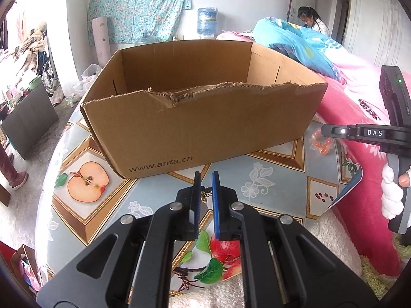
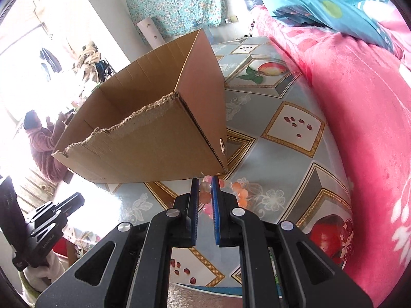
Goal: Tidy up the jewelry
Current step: 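Carry the gold charm and pink bracelet over the box with both grippers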
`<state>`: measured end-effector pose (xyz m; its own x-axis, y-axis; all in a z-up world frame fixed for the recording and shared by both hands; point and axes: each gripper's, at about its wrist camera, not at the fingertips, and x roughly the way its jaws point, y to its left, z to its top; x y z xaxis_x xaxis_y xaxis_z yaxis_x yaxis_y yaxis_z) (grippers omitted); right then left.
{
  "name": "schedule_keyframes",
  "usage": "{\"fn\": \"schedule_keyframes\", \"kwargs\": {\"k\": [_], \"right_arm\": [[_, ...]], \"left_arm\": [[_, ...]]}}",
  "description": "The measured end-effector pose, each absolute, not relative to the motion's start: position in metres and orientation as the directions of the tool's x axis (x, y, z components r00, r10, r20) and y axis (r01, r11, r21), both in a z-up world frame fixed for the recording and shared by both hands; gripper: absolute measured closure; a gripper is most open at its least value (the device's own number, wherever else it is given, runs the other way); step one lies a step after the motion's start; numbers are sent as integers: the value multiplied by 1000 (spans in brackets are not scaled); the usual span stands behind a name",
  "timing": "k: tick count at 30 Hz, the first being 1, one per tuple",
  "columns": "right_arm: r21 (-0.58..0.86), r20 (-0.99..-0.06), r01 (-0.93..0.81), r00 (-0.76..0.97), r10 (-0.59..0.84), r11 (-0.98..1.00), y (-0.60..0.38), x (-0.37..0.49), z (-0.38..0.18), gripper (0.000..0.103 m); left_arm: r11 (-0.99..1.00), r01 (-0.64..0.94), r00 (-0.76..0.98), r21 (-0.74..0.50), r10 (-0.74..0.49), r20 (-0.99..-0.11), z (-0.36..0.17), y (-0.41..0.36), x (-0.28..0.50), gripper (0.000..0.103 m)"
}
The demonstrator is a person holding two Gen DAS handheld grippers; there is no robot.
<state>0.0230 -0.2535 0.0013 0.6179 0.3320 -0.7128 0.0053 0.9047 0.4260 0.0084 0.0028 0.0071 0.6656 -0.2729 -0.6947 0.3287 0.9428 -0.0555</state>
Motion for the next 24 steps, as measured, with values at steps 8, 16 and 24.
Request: {"fn": "schedule_keyframes", "kwargs": {"k": [8, 16, 24], "right_arm": [[556, -592, 24, 713, 375, 831, -289, 10, 44, 93], [540, -473, -83, 792, 385, 837, -294, 26, 121, 93], [541, -474, -211, 723, 502, 814, -271, 93, 140, 93]], "left_arm": [[912, 396, 693, -108, -374, -616, 61, 10, 3, 96], [872, 463, 705, -156, -469, -532, 115, 12, 23, 96], [885, 438, 670, -159, -439, -598, 117, 9, 94, 96]]}}
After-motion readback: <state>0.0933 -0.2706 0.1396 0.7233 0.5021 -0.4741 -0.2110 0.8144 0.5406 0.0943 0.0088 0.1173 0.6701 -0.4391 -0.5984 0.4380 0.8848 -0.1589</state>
